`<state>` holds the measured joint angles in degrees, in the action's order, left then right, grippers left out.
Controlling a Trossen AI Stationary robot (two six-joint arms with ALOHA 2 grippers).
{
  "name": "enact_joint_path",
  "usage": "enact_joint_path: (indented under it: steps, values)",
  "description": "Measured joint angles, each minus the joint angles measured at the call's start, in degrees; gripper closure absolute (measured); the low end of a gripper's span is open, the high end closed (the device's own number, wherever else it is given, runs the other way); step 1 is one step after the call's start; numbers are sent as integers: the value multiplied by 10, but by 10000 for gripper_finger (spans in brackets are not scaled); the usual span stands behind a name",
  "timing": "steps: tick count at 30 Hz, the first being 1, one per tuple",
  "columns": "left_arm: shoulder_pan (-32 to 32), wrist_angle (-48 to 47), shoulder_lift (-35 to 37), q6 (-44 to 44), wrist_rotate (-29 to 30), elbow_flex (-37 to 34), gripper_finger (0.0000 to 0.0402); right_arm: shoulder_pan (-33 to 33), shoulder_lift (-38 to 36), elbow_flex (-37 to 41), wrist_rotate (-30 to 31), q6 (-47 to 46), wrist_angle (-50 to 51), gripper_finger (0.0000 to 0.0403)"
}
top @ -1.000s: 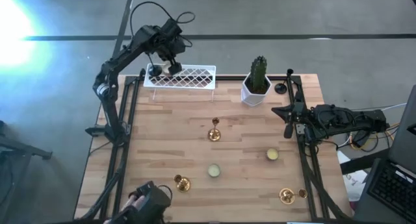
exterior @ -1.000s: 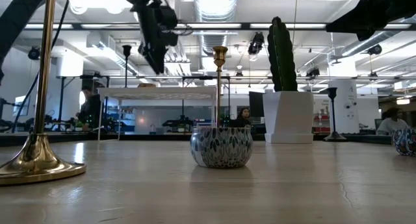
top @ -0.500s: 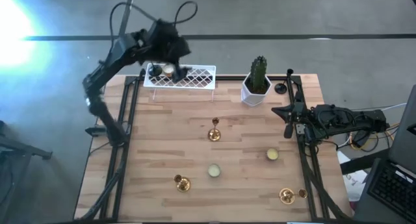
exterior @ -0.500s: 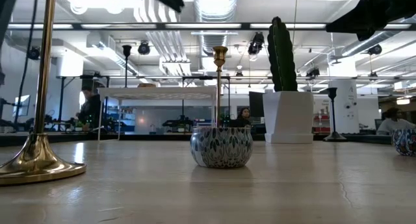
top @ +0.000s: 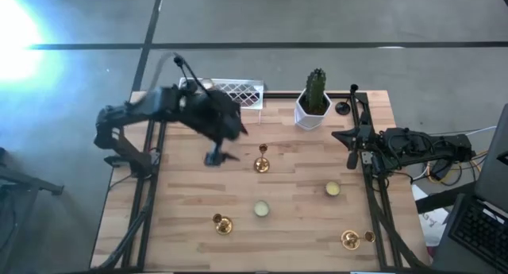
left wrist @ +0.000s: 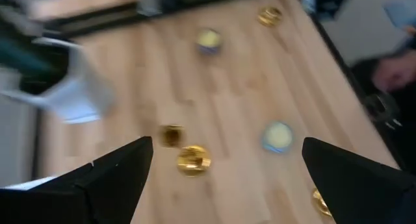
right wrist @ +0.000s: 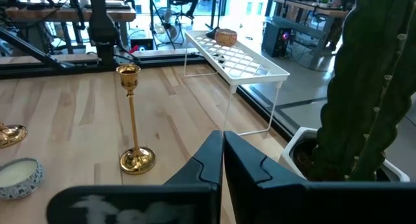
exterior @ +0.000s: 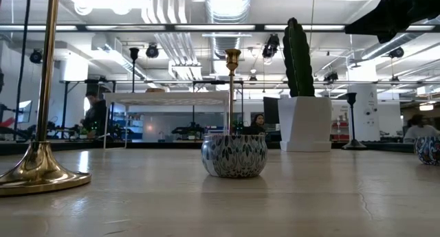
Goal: Pick & Place candle stick holders
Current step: Put the blue scented candle on the shelf
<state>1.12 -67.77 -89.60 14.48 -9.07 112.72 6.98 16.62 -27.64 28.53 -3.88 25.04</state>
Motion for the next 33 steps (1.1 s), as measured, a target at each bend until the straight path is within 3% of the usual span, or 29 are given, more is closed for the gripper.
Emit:
enact_joint_path:
  steps: [8, 15, 26, 33]
  values:
    - [-57, 140, -5, -11, -6, -183, 3, 0, 0, 0, 0, -1, 0, 394]
    - [-86, 216, -5, -22, -10, -282, 3, 0, 0, 0, 0, -1, 0, 394]
    - [-115, 323, -5, -55, -12, -346, 3, 0, 0, 0, 0, 0, 0, 394]
    - [-131, 399, -7, -64, -50, -401, 3, 0, 0, 0, 0, -1, 0, 394]
